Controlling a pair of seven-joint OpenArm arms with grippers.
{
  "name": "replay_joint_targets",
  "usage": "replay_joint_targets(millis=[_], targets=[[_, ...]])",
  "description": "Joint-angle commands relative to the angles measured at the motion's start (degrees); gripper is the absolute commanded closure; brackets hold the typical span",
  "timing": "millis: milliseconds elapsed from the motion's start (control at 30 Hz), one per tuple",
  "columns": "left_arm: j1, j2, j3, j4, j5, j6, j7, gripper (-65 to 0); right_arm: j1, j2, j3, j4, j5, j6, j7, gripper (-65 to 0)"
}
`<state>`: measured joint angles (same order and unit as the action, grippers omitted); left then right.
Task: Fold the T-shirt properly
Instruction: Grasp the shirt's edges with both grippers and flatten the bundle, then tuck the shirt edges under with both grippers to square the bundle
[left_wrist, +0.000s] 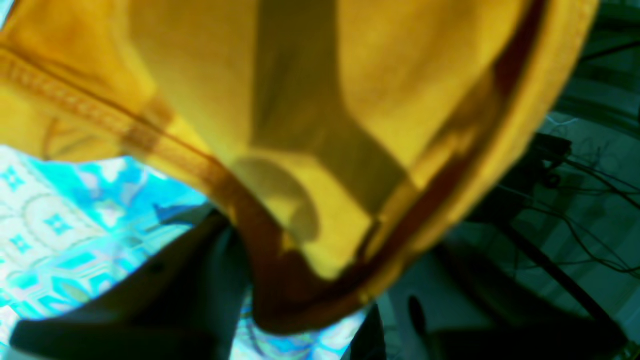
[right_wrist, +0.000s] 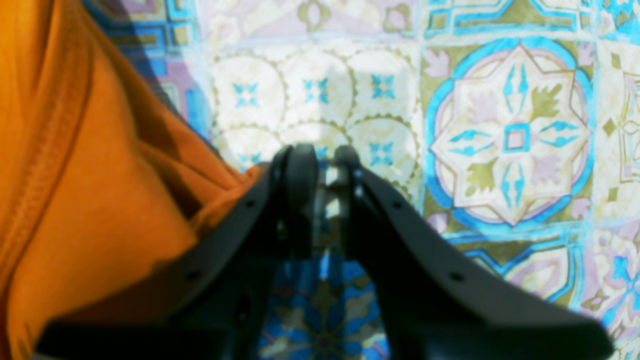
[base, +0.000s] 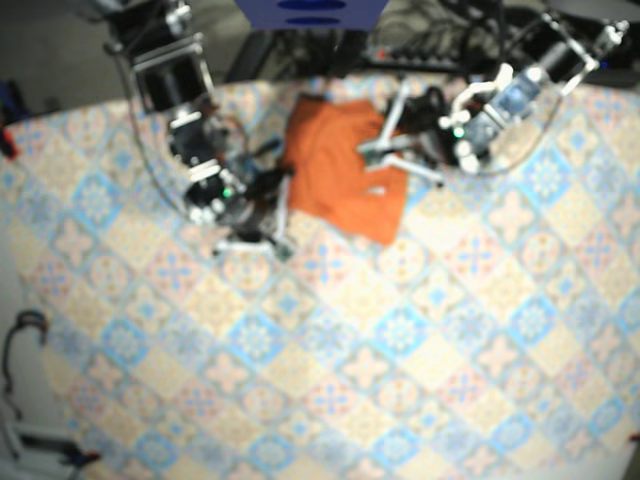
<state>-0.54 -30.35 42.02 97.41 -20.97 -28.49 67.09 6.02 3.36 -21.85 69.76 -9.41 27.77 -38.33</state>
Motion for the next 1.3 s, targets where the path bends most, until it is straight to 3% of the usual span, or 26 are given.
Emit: replay_joint_targets(millis=[0,500,933,1267], targets=[[-1.5,-0.6,-0.5,0.7,0.0,0.1,-0.2,-14.3,-0.2,-0.1,-0.4,-0.1,-0.2,0.8,-1.9,-9.2],[-2.4,-0.3,-0.5,-6.4,0.2,0.1,-2.5,-14.5,-1.8,-0.1,-1.9,0.6,-0.3,0.8,-1.9,-9.0],[-8.7,-0.3,-0.4,-10.1,-0.3,0.1,-2.6,-14.5,-2.8,0.2,-4.5,5.0,-0.3,0.8,-6.8,-9.0],[-11.7,3.1,-0.5,-11.3,0.2,0.1,-2.4,-14.5,-5.5,1.2,-4.7,9.0,-0.3,0.8,-8.8,-9.0]])
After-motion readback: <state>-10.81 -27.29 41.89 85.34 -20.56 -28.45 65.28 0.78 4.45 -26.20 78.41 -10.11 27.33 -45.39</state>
